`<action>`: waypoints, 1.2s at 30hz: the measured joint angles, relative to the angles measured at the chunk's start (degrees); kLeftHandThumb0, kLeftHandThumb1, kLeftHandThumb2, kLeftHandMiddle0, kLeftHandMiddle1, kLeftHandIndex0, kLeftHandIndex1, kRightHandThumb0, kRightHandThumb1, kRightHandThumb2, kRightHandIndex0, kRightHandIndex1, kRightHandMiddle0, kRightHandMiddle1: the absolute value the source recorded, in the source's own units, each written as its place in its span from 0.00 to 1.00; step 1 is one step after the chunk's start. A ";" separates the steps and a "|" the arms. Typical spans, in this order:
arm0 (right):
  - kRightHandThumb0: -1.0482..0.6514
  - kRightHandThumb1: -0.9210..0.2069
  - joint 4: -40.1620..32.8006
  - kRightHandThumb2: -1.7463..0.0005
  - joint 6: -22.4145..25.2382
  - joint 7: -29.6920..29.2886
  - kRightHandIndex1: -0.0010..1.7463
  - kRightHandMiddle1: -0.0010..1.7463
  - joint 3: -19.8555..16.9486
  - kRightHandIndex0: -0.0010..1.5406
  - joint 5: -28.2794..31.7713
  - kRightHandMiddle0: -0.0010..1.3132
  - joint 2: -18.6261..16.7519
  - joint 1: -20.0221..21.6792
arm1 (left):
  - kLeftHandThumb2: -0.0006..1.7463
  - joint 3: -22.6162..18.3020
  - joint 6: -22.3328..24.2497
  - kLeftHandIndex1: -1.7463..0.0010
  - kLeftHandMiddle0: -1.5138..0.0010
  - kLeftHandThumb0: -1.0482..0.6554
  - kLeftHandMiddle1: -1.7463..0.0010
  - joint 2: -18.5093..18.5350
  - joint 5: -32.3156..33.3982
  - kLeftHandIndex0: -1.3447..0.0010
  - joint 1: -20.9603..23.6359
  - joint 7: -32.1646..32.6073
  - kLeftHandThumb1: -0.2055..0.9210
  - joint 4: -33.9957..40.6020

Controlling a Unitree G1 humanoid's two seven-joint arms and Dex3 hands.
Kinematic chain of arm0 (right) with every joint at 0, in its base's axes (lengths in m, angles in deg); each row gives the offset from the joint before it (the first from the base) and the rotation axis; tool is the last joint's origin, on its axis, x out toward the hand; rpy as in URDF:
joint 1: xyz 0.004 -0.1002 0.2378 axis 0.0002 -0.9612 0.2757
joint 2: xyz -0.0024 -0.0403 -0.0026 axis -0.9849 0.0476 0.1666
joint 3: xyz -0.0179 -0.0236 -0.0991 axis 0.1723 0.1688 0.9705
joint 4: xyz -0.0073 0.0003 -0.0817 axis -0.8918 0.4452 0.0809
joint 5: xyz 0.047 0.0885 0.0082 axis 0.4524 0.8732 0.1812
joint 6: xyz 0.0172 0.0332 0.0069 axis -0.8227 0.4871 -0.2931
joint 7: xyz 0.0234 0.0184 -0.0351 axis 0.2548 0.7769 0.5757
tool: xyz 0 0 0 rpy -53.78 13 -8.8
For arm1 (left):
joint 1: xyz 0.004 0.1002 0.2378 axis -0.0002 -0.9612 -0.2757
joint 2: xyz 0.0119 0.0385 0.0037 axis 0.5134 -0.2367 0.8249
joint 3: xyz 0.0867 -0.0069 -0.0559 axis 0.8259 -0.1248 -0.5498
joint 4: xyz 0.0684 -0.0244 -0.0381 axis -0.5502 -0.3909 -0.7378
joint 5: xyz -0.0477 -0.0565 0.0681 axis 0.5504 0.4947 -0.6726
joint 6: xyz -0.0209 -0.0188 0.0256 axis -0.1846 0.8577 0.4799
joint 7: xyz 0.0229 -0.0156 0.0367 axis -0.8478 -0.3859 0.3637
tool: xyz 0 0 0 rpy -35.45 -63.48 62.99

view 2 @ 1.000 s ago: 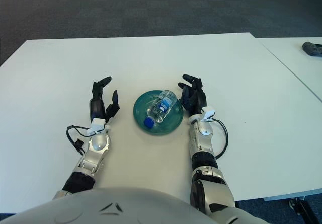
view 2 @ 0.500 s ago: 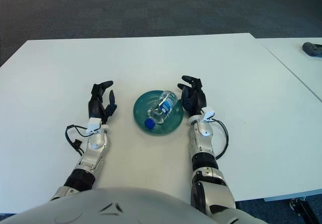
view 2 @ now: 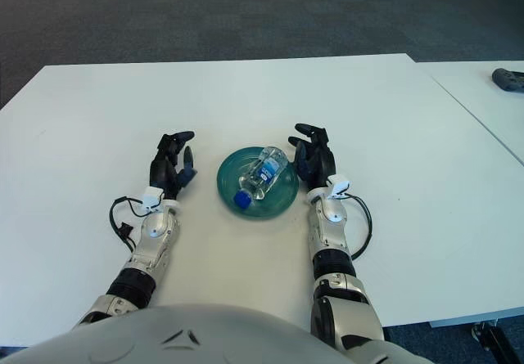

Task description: Put the bottle into the plate.

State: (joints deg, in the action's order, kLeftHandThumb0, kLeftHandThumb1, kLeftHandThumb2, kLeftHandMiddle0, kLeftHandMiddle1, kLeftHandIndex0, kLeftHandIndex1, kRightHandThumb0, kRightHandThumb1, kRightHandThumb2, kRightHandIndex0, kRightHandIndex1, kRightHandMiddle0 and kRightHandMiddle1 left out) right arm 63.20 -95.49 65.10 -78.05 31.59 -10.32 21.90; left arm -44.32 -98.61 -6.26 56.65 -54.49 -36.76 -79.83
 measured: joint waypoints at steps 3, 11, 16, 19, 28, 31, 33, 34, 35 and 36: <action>0.28 0.06 -0.47 0.57 0.06 0.09 0.70 0.75 0.16 0.39 0.00 0.02 0.00 -0.29 | 0.50 -0.16 1.46 0.35 0.57 0.34 0.51 0.03 1.06 0.64 -0.08 -4.06 0.80 -0.01; 0.28 0.06 -2.97 0.59 0.36 0.93 0.65 0.73 0.46 0.36 0.04 0.03 -0.08 -1.87 | 0.51 -0.79 6.31 0.36 0.59 0.35 0.53 -0.11 1.69 0.68 -1.72 -6.87 0.83 3.50; 0.28 0.08 -6.73 0.56 0.67 1.01 0.61 0.71 1.11 0.37 0.00 0.04 -0.31 -4.37 | 0.50 -1.55 8.63 0.35 0.61 0.35 0.54 -0.17 2.13 0.71 -3.02 -7.09 0.86 5.43; 0.29 0.12 -8.89 0.52 1.27 0.75 0.60 0.70 1.52 0.37 -0.11 0.04 -0.40 -6.01 | 0.50 -2.06 9.28 0.34 0.62 0.35 0.55 -0.22 2.46 0.72 -3.69 -7.08 0.88 6.04; 0.29 0.11 -13.70 0.48 4.54 -2.50 0.55 0.65 2.86 0.36 -1.91 0.02 -0.62 -9.83 | 0.46 -2.69 11.14 0.33 0.62 0.35 0.54 -0.36 2.10 0.74 -5.97 -5.33 0.90 8.68; 0.29 0.10 -15.00 0.48 5.38 -3.43 0.54 0.64 3.03 0.35 -1.93 0.02 -0.72 -10.77 | 0.45 -2.83 13.08 0.33 0.62 0.35 0.54 -0.37 2.07 0.74 -6.81 -4.33 0.90 9.83; 0.29 0.09 -15.50 0.49 6.38 -4.12 0.54 0.64 3.10 0.35 -1.93 0.02 -0.76 -11.13 | 0.45 -2.96 14.17 0.33 0.61 0.35 0.53 -0.37 2.03 0.73 -7.17 -3.87 0.90 10.20; 0.29 0.08 -15.69 0.49 6.85 -4.42 0.53 0.64 3.14 0.35 -1.93 0.02 -0.77 -11.26 | 0.44 -3.00 14.61 0.33 0.62 0.34 0.53 -0.37 2.01 0.73 -7.30 -3.68 0.91 10.34; 0.29 0.08 -15.88 0.49 7.24 -4.71 0.53 0.64 3.16 0.35 -1.93 0.03 -0.78 -11.38 | 0.44 -3.03 15.11 0.33 0.62 0.34 0.53 -0.37 1.91 0.73 -7.44 -3.44 0.91 10.47; 0.29 0.08 -16.06 0.50 7.45 -4.93 0.53 0.64 3.19 0.35 -1.93 0.02 -0.78 -11.48 | 0.44 -3.05 15.51 0.32 0.62 0.34 0.52 -0.37 1.83 0.73 -7.55 -3.24 0.91 10.66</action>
State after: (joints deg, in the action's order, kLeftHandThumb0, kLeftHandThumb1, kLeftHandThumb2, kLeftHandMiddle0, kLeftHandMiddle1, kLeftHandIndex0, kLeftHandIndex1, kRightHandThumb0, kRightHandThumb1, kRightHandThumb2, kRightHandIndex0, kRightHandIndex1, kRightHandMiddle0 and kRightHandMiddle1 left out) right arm 47.13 -88.04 60.17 -74.87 29.66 -11.11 10.42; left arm -47.37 -83.11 -6.64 58.48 -62.04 -40.00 -69.17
